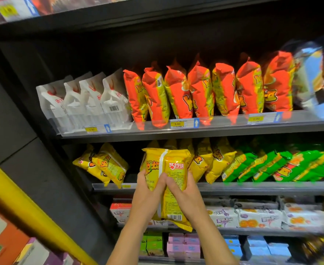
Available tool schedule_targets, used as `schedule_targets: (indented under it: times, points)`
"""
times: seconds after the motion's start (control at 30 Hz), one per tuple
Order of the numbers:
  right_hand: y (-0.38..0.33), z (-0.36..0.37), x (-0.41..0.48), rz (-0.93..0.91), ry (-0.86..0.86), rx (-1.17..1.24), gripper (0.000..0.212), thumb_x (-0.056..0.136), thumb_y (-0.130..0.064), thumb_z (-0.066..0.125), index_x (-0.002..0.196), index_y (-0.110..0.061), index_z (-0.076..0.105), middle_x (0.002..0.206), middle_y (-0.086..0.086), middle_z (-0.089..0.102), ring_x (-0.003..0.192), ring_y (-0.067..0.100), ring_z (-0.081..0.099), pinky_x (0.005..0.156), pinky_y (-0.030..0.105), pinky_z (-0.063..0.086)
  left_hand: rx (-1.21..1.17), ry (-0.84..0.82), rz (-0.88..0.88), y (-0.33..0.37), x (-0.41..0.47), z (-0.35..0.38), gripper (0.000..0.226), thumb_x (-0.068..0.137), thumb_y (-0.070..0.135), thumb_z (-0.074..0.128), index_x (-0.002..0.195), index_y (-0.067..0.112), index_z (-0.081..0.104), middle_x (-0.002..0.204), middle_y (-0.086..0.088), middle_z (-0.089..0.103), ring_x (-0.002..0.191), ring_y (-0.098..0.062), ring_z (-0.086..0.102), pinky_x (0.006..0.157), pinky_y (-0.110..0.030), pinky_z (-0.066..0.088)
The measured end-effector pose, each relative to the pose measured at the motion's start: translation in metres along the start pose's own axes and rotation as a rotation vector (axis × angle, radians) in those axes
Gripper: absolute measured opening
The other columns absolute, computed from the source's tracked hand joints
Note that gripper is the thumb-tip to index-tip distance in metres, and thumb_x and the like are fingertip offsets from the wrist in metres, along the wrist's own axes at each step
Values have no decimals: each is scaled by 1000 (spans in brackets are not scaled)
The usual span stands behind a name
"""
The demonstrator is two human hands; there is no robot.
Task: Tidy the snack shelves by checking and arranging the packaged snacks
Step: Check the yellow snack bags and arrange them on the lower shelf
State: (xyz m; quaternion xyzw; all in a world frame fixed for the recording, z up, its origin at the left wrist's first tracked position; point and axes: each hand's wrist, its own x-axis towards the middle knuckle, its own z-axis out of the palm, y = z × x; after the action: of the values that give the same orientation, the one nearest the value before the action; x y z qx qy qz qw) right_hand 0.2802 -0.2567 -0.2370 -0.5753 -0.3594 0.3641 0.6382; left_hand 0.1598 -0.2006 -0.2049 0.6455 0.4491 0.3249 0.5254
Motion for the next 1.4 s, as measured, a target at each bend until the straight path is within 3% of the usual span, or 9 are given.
schedule_targets:
  times: [0.13,0.27,0.6,0.73,0.87,0.93,1.03,1.23,1.4]
  points:
    - [1,-18,2,71,16,104,95,58,-89,76,137,-39,58,124,-13,75,115,11,72,104,51,56,-88,-67,-109,5,2,-7,70,82,94,33,133,53,56,127,19,70,121,-7,65,105,-44,51]
    - [4,-36,2,196,-13,371,73,73,-57,79,136,-27,60,124,4,77,115,28,74,104,59,54,-285,-72,-201,14,3,-13,70,96,78,23,130,33,64,114,6,80,104,-13,77,94,-43,56]
    - [26,-59,0,353,-69,795,108,57,-61,97,146,-13,58,144,26,61,133,47,58,115,70,38,-519,-165,-362,29,12,-7,78,100,75,27,140,17,60,129,-10,75,121,-28,71,97,-50,54]
    - [24,-64,-7,303,-16,655,89,67,-62,87,136,-11,66,131,19,72,121,37,70,100,56,58,-436,-263,-346,29,14,1,74,99,75,32,144,23,58,131,-4,75,125,-25,69,106,-53,50]
    - [11,-65,-12,215,4,312,55,87,-54,60,133,-24,65,123,-1,78,116,19,73,109,50,53,-294,-347,-319,33,8,25,49,95,70,48,119,39,78,125,1,77,113,-17,75,99,-47,54]
    - [2,-62,-12,165,7,157,50,90,-60,58,130,-32,66,121,-9,78,115,13,73,110,49,52,-224,-349,-313,28,10,32,54,86,76,62,131,46,70,137,3,72,120,-19,72,102,-48,55]
    - [-2,-59,-10,150,30,23,62,84,-82,56,131,-42,64,122,-15,75,116,9,71,109,51,51,-151,-303,-256,15,14,37,74,80,89,59,144,54,50,137,13,69,124,-16,69,106,-51,55]
    - [-6,-71,-5,242,14,144,78,85,-92,33,134,-41,66,126,-7,76,124,18,69,113,57,48,-185,-237,-308,15,11,36,64,87,86,49,126,41,72,117,1,80,110,-24,76,104,-54,55]
    - [-16,-81,-4,256,30,261,87,85,-80,26,127,-15,66,113,21,77,100,48,72,75,45,59,-327,-206,-371,16,9,35,65,92,75,53,131,27,73,122,-12,78,114,-34,75,107,-59,53]
